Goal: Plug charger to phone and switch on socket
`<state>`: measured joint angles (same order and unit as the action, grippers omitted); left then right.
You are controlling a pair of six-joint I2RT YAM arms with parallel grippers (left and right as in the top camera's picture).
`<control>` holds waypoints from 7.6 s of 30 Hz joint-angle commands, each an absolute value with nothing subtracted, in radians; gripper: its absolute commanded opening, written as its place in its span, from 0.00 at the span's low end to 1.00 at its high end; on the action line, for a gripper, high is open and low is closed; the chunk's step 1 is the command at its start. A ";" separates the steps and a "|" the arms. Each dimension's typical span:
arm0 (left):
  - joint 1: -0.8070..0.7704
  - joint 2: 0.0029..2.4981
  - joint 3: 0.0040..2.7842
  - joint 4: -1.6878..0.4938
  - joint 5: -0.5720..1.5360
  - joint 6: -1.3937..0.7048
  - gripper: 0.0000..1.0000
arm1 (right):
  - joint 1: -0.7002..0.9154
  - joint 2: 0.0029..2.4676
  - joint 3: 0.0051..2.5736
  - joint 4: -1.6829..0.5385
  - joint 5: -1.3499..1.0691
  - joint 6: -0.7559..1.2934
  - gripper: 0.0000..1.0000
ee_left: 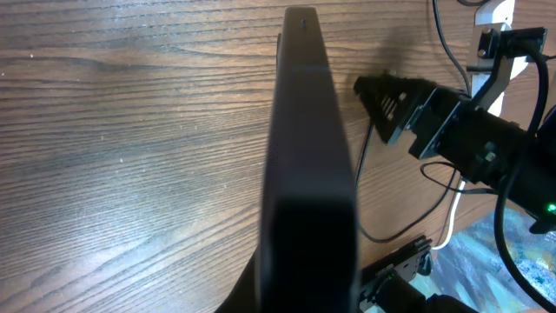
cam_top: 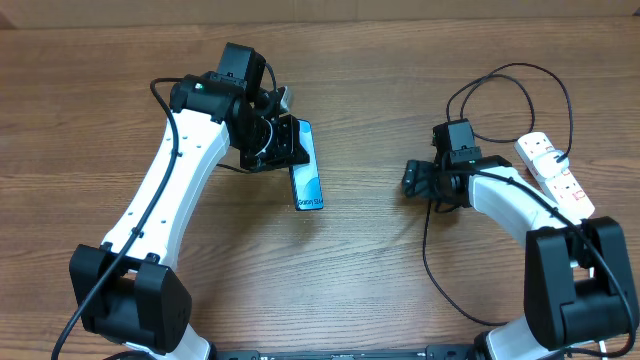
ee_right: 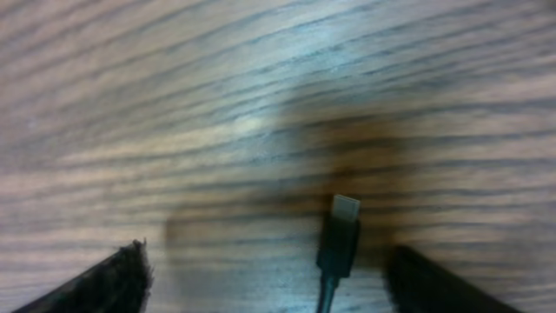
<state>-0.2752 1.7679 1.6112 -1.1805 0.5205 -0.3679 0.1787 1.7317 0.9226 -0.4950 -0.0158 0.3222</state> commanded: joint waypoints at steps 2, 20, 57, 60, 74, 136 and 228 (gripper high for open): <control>-0.282 1.762 1.623 -1.177 0.552 -0.382 0.04 | 0.179 1.804 0.902 -0.509 -0.067 0.345 0.54; -0.282 1.762 1.623 -1.178 0.552 -0.383 0.04 | 0.179 1.809 0.902 -0.544 -0.091 0.345 0.20; -0.164 1.762 1.623 -0.508 1.337 -0.291 0.04 | 0.152 1.198 0.839 -0.936 -1.294 -0.410 0.04; -0.179 1.762 1.623 -0.487 1.336 -0.337 0.04 | 0.152 1.203 0.788 -0.757 -1.356 -0.395 0.04; -0.236 1.762 1.623 -0.324 1.373 -0.427 0.04 | 0.152 1.284 0.785 -0.136 -1.224 0.142 0.04; -0.234 1.762 1.623 -0.508 1.350 -0.390 0.04 | 0.208 1.285 0.787 0.076 -1.225 0.380 0.04; -0.237 1.762 1.623 -0.606 1.335 -0.294 0.04 | 0.208 1.287 0.786 0.204 -1.179 0.484 0.04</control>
<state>-0.2295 1.7687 1.6115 -0.6067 1.2968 -0.3283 0.2100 1.2858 0.7761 0.1997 -1.1999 0.4725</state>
